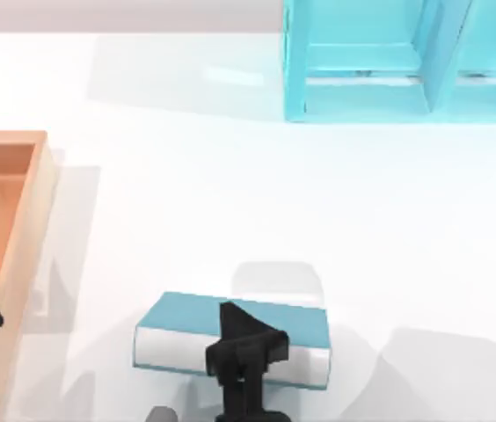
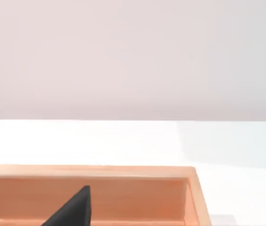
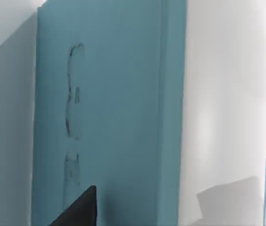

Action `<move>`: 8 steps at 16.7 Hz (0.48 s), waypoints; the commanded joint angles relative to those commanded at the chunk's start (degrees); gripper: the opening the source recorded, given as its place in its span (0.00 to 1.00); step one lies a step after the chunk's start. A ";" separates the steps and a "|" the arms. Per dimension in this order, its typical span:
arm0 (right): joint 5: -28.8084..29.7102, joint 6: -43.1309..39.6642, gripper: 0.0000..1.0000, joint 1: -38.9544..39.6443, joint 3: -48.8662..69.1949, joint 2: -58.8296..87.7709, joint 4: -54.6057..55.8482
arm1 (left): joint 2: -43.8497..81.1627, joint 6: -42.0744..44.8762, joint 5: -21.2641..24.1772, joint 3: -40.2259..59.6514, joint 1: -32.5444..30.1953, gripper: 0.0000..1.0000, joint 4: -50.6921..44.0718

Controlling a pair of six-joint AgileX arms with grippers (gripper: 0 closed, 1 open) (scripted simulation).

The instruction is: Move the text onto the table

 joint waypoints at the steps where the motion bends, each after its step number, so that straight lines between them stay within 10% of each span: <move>1: 0.00 0.00 1.00 0.00 0.00 0.00 0.00 | 0.00 0.00 0.00 0.00 0.00 1.00 0.00; 8: 1.07 3.54 1.00 3.34 1.43 1.01 -3.78 | 0.00 0.00 0.00 0.00 0.00 1.00 0.00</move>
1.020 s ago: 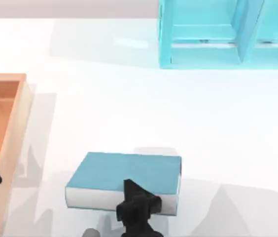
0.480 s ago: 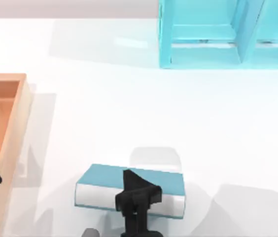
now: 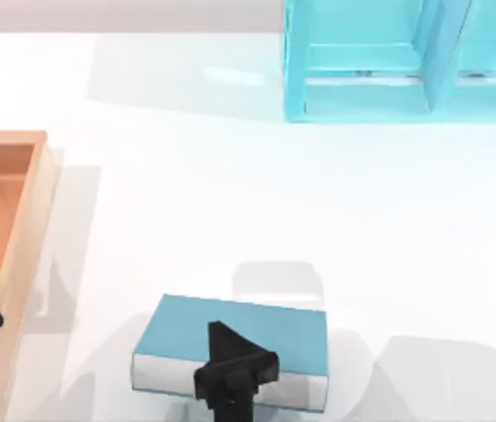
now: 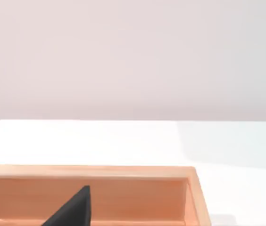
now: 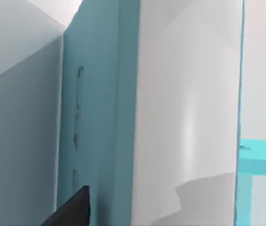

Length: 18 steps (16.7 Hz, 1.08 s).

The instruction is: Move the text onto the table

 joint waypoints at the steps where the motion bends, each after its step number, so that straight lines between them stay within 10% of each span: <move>1: 0.57 2.23 1.00 1.90 0.91 0.60 -2.41 | 0.00 0.00 0.00 0.00 0.00 1.00 0.00; 10: 6.17 41.64 1.00 21.50 14.29 7.24 -48.67 | 0.00 0.00 0.00 0.00 0.00 1.00 0.00; 18: 9.39 67.73 1.00 23.82 23.64 8.55 -80.18 | 0.00 0.00 0.00 0.00 0.00 1.00 0.00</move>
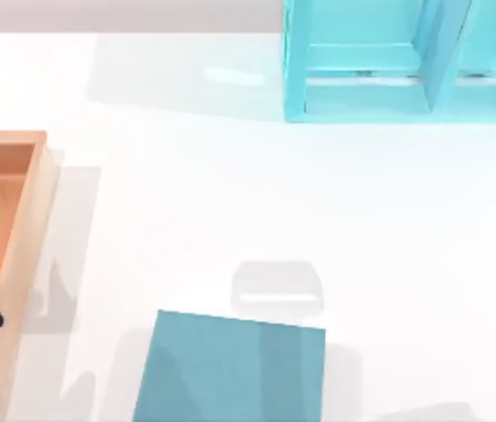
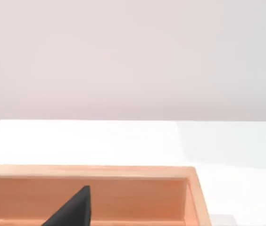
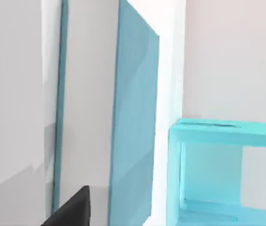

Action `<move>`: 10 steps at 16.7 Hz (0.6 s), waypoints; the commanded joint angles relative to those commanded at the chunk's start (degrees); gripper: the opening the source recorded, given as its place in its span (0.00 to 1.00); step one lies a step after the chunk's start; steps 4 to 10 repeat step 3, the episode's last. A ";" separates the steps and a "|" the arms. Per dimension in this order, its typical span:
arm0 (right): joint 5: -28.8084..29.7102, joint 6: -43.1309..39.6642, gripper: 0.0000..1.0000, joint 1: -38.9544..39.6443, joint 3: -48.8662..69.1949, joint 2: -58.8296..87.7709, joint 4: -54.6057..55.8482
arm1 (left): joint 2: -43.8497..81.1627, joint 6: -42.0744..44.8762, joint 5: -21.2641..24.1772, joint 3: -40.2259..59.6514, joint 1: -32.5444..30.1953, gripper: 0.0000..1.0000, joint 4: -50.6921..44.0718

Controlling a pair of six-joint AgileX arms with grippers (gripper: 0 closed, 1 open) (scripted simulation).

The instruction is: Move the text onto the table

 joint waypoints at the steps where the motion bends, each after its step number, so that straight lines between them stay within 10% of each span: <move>1: 0.20 1.09 1.00 -0.20 0.44 0.01 -1.29 | 0.00 0.00 0.00 0.00 0.00 1.00 0.00; 10: 0.34 1.81 1.00 -0.36 0.73 0.01 -2.11 | 0.00 0.00 0.00 0.00 0.00 1.00 0.00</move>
